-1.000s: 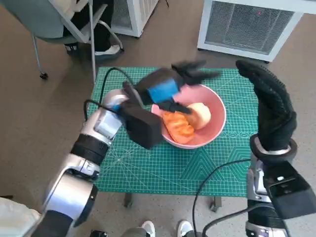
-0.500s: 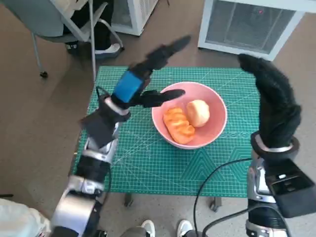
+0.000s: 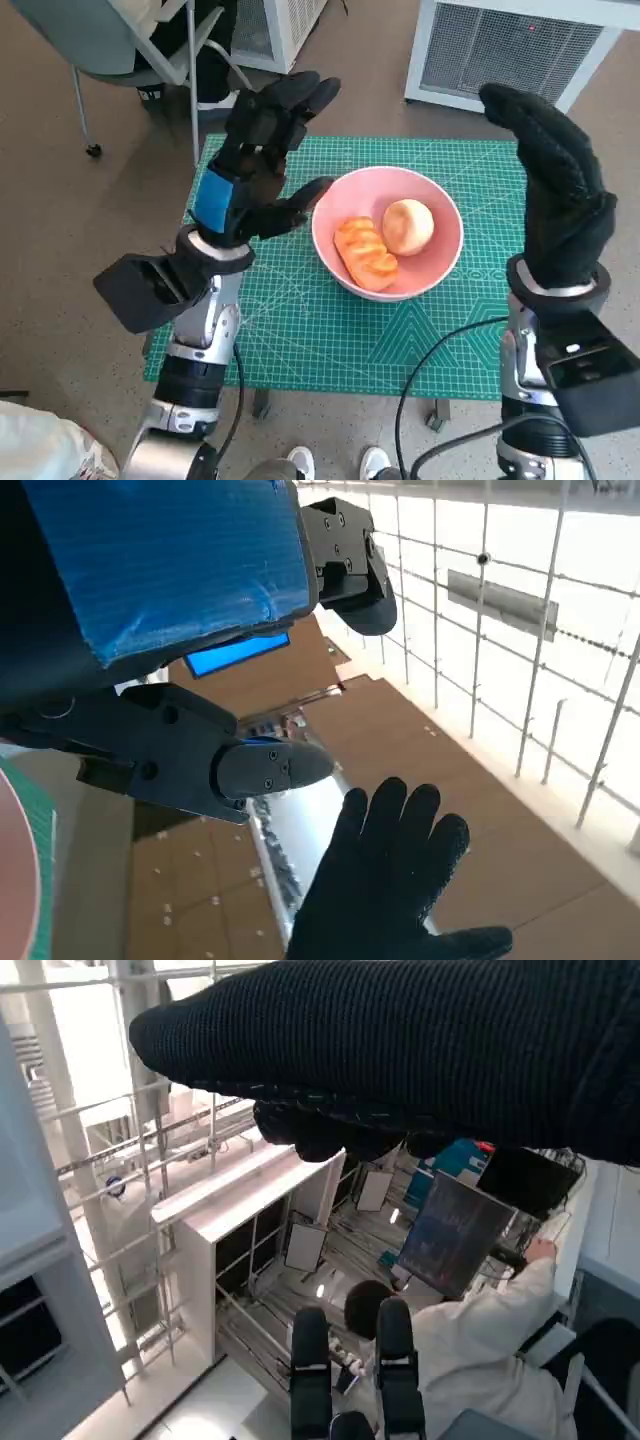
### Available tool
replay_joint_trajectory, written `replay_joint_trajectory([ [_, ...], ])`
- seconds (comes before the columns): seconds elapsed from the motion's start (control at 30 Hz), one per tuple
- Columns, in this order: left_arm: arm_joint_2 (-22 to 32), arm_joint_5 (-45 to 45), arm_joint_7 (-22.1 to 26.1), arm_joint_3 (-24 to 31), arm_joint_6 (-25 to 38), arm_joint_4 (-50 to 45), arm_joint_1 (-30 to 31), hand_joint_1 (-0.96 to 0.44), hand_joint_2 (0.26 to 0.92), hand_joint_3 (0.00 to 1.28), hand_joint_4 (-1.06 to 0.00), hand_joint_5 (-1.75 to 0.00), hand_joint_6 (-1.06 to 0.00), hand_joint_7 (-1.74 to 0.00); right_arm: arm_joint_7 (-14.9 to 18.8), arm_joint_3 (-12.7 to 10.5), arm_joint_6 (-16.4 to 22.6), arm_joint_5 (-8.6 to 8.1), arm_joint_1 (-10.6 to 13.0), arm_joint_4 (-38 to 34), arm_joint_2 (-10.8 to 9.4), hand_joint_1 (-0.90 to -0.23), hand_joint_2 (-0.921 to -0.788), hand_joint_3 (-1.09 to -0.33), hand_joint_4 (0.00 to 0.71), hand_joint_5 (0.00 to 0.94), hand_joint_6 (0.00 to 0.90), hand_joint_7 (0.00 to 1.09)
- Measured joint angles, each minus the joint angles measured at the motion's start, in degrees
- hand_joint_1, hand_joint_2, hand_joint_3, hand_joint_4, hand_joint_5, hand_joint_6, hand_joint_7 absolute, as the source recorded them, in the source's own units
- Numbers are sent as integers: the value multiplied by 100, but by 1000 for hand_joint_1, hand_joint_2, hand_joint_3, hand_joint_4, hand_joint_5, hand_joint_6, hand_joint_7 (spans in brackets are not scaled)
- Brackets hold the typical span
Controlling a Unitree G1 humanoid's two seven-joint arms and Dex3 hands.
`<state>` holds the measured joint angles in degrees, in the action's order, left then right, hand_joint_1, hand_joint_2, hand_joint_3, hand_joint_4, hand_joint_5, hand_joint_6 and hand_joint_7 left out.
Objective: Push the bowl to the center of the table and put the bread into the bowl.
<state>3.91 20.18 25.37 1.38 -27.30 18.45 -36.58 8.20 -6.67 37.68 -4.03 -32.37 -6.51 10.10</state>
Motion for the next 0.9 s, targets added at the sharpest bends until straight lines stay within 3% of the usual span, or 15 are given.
replay_joint_trajectory([
  [0.9,-105,-51,-4,46,133,-415,183,-360,917,427,1,-745,1,-999,-24,61,-56,-8,-85,-6,30,-519,-921,-693,359,2,19,705],
])
